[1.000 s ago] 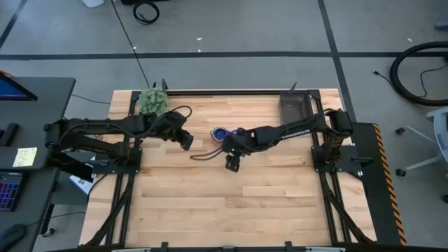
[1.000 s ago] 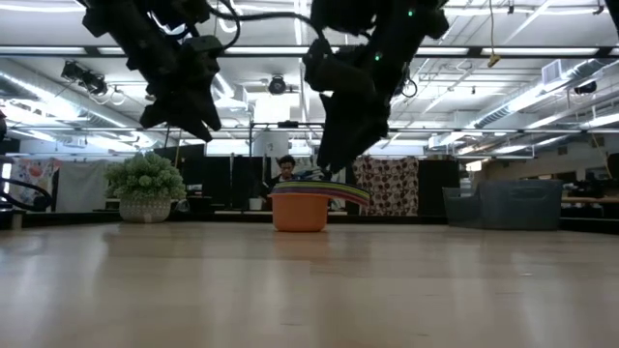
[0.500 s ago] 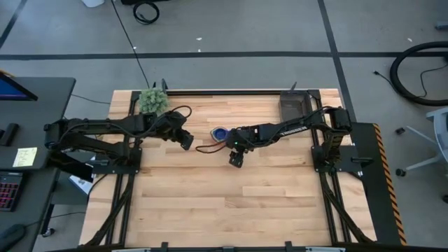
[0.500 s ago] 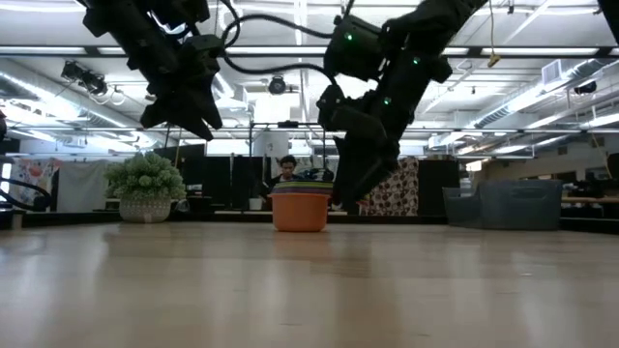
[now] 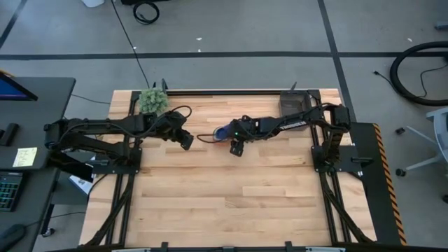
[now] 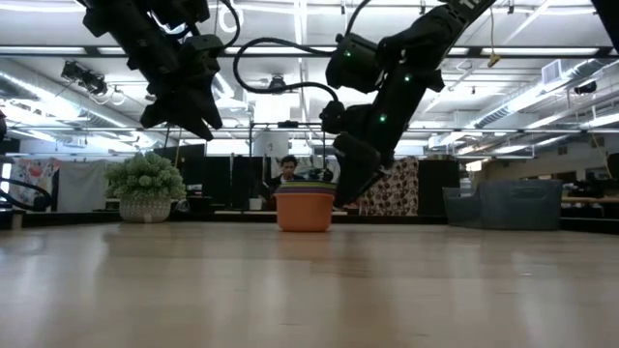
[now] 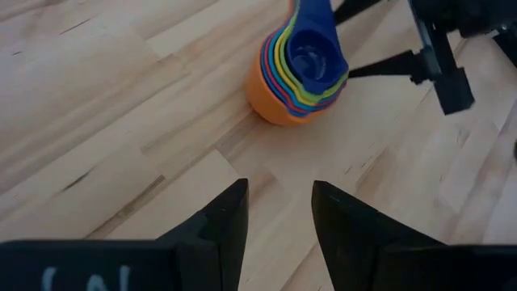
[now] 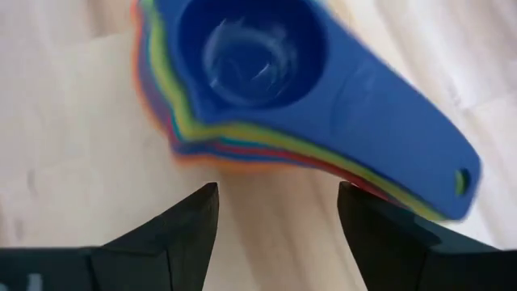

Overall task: Nest measuring cups in basket
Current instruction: Put the stack of measuring cups into the black bin

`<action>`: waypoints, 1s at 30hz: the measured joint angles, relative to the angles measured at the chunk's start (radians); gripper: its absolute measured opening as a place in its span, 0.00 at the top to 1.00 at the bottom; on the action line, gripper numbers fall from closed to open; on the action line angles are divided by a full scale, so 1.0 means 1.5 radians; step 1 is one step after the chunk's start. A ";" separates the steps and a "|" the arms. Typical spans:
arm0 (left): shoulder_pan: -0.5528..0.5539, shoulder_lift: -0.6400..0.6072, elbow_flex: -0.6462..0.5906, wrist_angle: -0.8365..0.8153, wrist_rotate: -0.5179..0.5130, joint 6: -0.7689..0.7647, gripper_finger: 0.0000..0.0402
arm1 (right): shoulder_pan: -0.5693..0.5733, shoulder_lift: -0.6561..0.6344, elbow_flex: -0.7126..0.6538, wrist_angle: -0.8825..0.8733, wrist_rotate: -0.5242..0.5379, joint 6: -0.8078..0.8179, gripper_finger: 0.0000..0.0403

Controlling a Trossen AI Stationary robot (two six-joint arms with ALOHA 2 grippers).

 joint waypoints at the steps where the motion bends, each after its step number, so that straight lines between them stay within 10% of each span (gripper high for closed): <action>1: 0.000 0.000 0.000 0.000 0.000 0.000 0.65 | -0.004 0.000 0.000 0.008 0.002 -0.008 0.36; 30: 0.000 0.000 0.000 -0.006 0.000 0.003 0.65 | 0.165 -0.071 0.001 0.082 -0.030 0.038 0.36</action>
